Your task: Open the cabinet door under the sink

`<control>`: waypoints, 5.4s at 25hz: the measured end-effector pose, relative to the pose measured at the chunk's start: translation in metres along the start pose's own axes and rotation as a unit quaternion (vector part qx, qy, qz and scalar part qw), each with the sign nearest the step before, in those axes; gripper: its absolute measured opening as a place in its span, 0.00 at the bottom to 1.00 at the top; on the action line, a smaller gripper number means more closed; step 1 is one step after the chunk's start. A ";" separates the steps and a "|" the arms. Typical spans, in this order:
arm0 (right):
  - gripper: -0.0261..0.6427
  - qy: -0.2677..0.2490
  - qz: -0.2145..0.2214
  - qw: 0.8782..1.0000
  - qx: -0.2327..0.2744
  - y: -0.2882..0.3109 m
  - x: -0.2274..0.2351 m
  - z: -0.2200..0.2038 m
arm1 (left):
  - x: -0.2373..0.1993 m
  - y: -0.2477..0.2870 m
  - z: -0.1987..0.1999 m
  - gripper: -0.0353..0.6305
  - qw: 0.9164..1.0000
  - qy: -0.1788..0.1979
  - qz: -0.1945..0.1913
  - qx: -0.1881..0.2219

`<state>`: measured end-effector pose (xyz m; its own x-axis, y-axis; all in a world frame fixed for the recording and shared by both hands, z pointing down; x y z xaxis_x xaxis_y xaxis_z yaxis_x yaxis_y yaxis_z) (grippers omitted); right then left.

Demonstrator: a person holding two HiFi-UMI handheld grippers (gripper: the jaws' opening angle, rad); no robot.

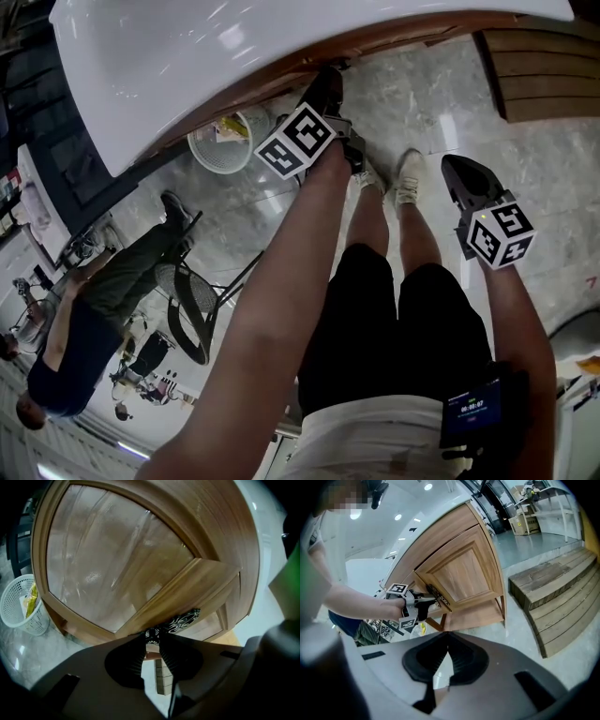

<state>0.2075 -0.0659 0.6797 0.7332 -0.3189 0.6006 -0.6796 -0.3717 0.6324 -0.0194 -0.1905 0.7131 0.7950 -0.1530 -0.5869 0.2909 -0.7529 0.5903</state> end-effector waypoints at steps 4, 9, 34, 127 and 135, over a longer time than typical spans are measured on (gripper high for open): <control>0.06 0.003 -0.006 1.000 -0.006 -0.007 0.006 -0.009 | 0.002 -0.005 -0.009 0.20 1.000 -0.003 -0.006 -0.003; 0.06 0.000 -0.001 1.000 -0.007 -0.010 0.007 -0.006 | -0.003 -0.019 -0.017 0.20 1.000 0.013 -0.009 -0.009; 0.06 -0.080 0.082 0.987 -0.109 0.015 -0.024 -0.025 | -0.011 -0.054 -0.043 0.19 0.995 0.075 -0.034 -0.056; 0.06 -0.118 -0.009 0.990 -0.073 0.045 -0.196 -0.095 | -0.217 -0.296 -0.078 0.19 0.889 0.400 -0.059 -0.215; 0.06 -0.125 -0.019 0.990 -0.063 0.043 -0.199 -0.067 | -0.176 -0.328 -0.077 0.19 0.928 0.336 -0.069 -0.149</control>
<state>0.0308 0.0400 0.6196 0.7295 -0.5186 0.4460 -0.6377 -0.2797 0.7177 -0.2135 0.1328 0.6651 0.8625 0.4401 -0.2496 0.4691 -0.5107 0.7205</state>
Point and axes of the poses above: the fingertips, and each gripper's own axes: y forward along the fingers, x to its right, z out of its top, the point moved 2 cm from there along -y, backward along the fingers, and after that the axes turned 7 degrees about y, right-handed, at the moved point
